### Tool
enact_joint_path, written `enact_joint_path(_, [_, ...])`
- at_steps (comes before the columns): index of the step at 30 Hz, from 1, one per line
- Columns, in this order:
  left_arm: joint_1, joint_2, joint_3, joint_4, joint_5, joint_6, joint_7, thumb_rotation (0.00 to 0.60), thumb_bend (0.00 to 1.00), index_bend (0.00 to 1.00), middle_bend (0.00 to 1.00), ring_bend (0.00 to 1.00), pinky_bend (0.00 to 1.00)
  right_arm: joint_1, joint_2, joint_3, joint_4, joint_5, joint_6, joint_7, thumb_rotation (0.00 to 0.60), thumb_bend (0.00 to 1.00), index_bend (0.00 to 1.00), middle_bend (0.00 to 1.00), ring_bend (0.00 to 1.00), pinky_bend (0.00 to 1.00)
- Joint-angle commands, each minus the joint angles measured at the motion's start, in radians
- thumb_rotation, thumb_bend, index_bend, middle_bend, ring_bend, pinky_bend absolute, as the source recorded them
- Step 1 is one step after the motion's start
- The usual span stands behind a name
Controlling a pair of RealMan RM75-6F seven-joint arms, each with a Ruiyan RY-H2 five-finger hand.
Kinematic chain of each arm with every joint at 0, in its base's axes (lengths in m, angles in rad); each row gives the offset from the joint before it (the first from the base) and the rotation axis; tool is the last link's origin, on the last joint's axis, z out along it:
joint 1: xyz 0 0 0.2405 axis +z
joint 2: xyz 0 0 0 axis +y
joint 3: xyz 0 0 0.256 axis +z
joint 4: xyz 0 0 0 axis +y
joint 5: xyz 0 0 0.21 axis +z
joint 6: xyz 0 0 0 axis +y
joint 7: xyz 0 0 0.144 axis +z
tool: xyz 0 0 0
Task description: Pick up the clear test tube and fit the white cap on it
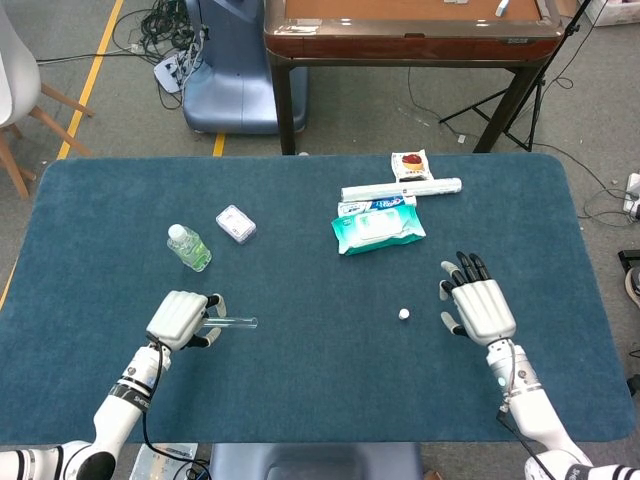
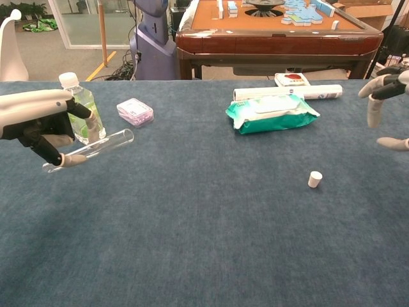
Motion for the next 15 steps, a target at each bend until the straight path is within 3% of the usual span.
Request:
enact_joint_path(1, [0.002, 0.002, 0.0, -0.003, 0.003, -0.001, 0.0, 0.6, 0.32, 0.57, 1.0, 1.0, 1.0, 0.032, -0.055, -0.011, 0.059, 0.019, -0.028, -0.034, 0.6, 0.3, 0.48, 0.17, 0.0, 0.0])
enact_joint_path(15, [0.007, 0.0, -0.004, -0.01, -0.001, -0.019, 0.006, 0.6, 0.32, 0.58, 1.0, 1.0, 1.0, 0.099, -0.23, -0.026, 0.251, 0.037, -0.094, -0.006, 0.6, 0.29, 0.48, 0.13, 0.0, 0.0])
